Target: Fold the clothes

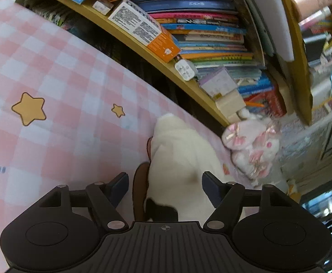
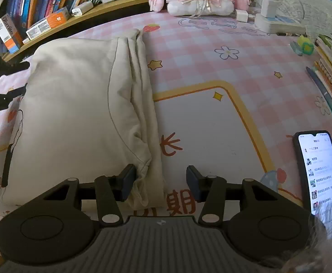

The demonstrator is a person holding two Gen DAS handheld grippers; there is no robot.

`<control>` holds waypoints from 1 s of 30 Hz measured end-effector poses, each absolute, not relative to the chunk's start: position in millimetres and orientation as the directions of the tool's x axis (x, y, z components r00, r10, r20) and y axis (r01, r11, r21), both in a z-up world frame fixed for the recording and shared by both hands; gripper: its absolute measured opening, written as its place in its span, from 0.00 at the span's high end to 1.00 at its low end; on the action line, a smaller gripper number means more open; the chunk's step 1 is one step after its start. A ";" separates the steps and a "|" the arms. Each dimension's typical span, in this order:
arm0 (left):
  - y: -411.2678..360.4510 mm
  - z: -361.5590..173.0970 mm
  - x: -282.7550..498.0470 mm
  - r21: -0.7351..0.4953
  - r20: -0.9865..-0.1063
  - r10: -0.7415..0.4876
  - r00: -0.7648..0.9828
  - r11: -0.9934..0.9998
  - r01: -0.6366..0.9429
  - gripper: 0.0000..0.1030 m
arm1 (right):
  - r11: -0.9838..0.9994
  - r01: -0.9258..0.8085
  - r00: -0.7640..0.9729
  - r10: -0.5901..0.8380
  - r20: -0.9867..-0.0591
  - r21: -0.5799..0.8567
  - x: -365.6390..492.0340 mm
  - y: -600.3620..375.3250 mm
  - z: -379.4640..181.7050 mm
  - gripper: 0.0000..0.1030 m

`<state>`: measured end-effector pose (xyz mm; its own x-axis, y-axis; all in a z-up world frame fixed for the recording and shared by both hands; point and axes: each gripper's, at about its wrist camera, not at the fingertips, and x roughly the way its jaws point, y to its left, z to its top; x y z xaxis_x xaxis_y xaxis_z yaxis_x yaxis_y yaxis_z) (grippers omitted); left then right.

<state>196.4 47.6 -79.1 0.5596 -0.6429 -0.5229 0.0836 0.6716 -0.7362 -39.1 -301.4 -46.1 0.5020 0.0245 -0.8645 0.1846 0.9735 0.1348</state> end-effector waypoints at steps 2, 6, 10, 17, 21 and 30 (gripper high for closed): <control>48.8 -81.7 202.3 -0.749 -0.518 -0.643 0.565 0.659 0.063 0.39 | 0.973 0.192 0.501 0.018 -0.865 0.131 -38.9 -300.6 -46.1 0.53; 43.5 -82.6 209.4 -0.735 -0.547 -0.633 0.547 0.676 0.049 0.60 | 0.970 0.206 0.496 0.009 -0.868 0.127 -38.0 -300.3 -45.7 0.53; 35.0 -77.7 207.6 -0.707 -0.559 -0.627 0.542 0.702 0.083 0.93 | 0.969 0.217 0.492 -0.002 -0.871 0.120 -37.1 -298.8 -45.1 0.53; -6.2 -23.0 165.1 -0.311 -0.483 -0.546 0.685 0.838 0.449 0.95 | 0.965 0.234 0.486 -0.014 -0.874 0.115 -36.9 -297.7 -44.2 0.53; 17.5 -59.5 207.5 -0.472 -0.599 -0.498 0.628 0.852 0.225 0.92 | 0.962 0.246 0.483 -0.017 -0.875 0.117 -36.5 -297.7 -44.1 0.53; 54.3 -61.3 202.2 -0.613 -0.553 -0.584 0.594 0.768 0.185 0.35 | 0.959 0.260 0.483 -0.027 -0.875 0.114 -37.9 -296.3 -44.3 0.53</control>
<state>202.2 54.3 -61.3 0.5940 -0.5842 -0.5531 0.1846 0.7681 -0.6131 -37.9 -296.3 -44.3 0.4831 -0.0270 -0.8751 0.2600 0.9589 0.1139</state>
